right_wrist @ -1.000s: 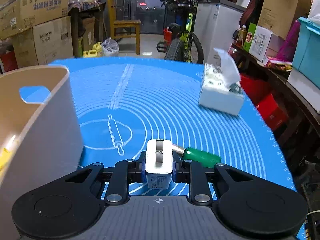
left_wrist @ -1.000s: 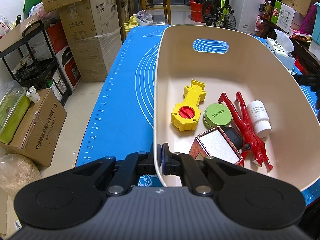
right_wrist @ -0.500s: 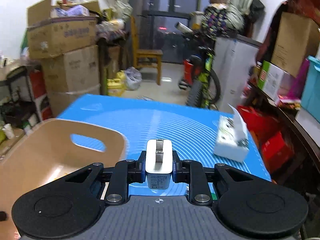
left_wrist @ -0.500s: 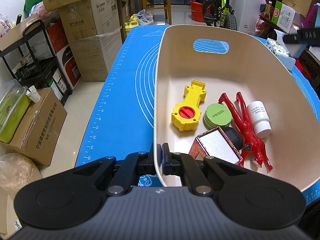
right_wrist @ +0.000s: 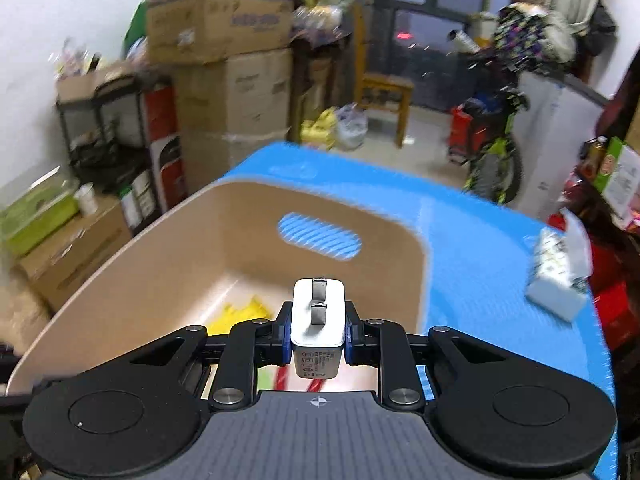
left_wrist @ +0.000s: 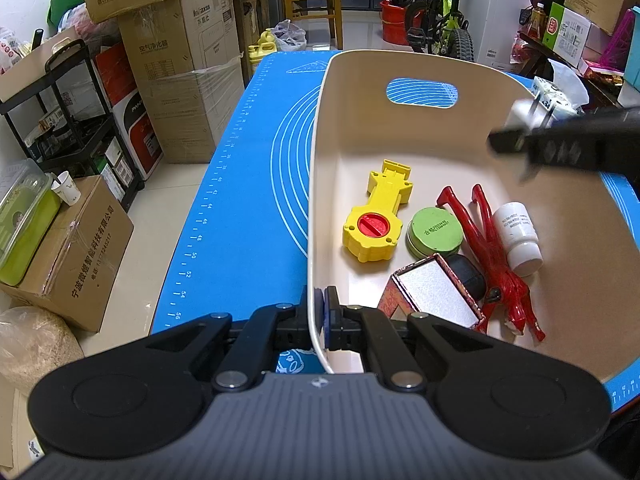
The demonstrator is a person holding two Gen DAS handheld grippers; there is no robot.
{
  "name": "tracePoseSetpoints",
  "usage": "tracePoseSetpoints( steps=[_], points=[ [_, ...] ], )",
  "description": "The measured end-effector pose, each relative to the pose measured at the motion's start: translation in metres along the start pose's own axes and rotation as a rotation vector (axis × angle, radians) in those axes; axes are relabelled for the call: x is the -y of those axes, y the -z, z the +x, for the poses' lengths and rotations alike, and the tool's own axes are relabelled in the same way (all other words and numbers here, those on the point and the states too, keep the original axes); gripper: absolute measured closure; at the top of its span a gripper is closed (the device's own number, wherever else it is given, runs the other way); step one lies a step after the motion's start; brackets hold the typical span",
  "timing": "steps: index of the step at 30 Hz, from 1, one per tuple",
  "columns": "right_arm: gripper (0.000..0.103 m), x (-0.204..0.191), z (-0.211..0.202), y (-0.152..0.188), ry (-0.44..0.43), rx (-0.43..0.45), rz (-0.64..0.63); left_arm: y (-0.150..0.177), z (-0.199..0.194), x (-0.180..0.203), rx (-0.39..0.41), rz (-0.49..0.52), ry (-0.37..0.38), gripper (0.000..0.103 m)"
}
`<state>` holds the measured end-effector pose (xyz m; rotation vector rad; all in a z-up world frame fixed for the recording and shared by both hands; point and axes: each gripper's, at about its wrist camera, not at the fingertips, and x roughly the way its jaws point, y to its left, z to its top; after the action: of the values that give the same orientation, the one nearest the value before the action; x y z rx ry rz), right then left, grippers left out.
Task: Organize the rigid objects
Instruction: 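Carry the white charger with the right gripper and release it into the basket, then move the right gripper to the green bottle and grasp it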
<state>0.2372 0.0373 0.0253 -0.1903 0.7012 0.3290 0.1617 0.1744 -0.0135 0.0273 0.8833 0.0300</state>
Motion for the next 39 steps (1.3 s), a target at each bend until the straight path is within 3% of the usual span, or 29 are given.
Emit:
tracePoseSetpoints(
  steps=[9,14,18,22,24,31,39],
  points=[
    [0.071,-0.019,0.02,0.009,-0.038,-0.135,-0.057,0.0,-0.001,0.002,0.0,0.003,-0.002,0.097],
    [0.069,-0.017,0.021,0.007,-0.064,-0.151,-0.051,-0.001,-0.001,0.001,-0.001,0.002,-0.001,0.097],
    [0.046,-0.014,0.015,0.006,-0.067,-0.11,-0.052,-0.001,-0.001,0.002,-0.001,0.003,-0.001,0.097],
    [0.04,-0.004,0.006,0.002,-0.083,-0.073,-0.027,-0.001,-0.001,0.002,-0.001,0.003,0.0,0.097],
    [0.03,0.005,-0.002,-0.001,-0.083,-0.034,-0.004,-0.001,-0.001,0.002,0.0,0.004,0.0,0.097],
    [0.029,0.048,-0.022,-0.012,-0.022,0.051,0.076,-0.002,-0.001,0.001,-0.001,0.008,-0.005,0.097],
    [0.023,0.109,-0.015,-0.01,0.088,0.049,0.171,-0.002,-0.001,0.001,-0.001,0.01,-0.005,0.097]
  ],
)
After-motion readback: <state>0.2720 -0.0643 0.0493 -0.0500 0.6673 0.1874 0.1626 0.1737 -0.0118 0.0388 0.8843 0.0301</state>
